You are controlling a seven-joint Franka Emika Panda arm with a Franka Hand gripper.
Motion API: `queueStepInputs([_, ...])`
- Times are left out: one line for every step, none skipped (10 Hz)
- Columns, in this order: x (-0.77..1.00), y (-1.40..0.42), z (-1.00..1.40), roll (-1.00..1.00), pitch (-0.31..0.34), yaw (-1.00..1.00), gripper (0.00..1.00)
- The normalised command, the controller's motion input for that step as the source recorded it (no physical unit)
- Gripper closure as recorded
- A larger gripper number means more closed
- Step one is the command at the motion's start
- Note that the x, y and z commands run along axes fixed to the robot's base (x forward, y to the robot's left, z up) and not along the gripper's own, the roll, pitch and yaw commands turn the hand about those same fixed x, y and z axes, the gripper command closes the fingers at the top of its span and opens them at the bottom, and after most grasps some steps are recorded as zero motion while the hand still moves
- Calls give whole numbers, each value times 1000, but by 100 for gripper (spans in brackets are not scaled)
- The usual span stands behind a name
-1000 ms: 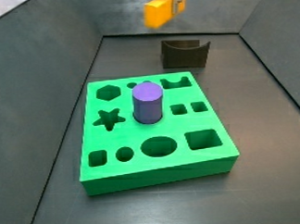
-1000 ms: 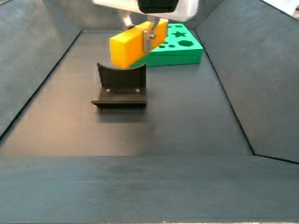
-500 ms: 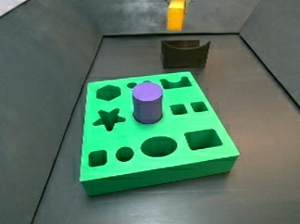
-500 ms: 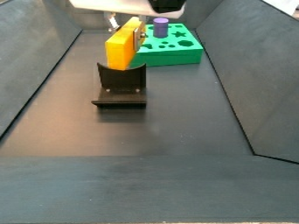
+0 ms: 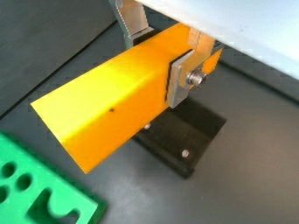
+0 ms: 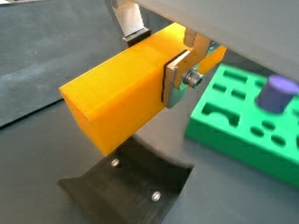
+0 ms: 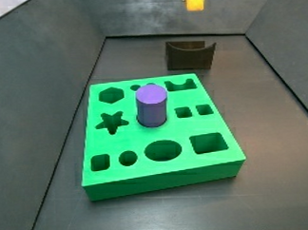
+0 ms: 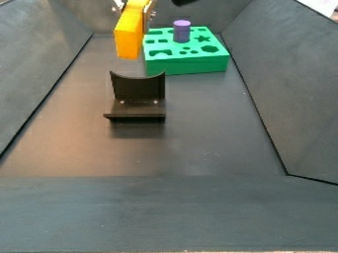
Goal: Pick up the rectangle object. Move up. Place the rectangle object on the fixture. Regrasp the rectangle object. Move to above the board. Insert the rectangle object.
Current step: Place the rectangle object on the fixture.
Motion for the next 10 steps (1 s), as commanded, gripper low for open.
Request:
queueStepInputs([55, 17, 56, -1000, 92, 167, 100])
queueStepInputs([62, 26, 24, -1000, 128, 141, 100])
queueStepInputs([64, 31, 9, -1000, 147, 127, 100])
queueStepInputs([74, 38, -1, -1000, 195, 82, 100])
queueStepInputs([78, 40, -6, -867, 207, 33, 100])
queueStepInputs([79, 45, -10, -637, 197, -38, 100])
queueStepInputs([79, 45, -12, -463, 180, -78, 100])
queueStepInputs([77, 32, -8, -277, 145, -108, 100])
queueStepInputs([70, 27, -3, -228, 120, -117, 100])
queueStepInputs([127, 133, -1000, -1000, 196, 32, 100])
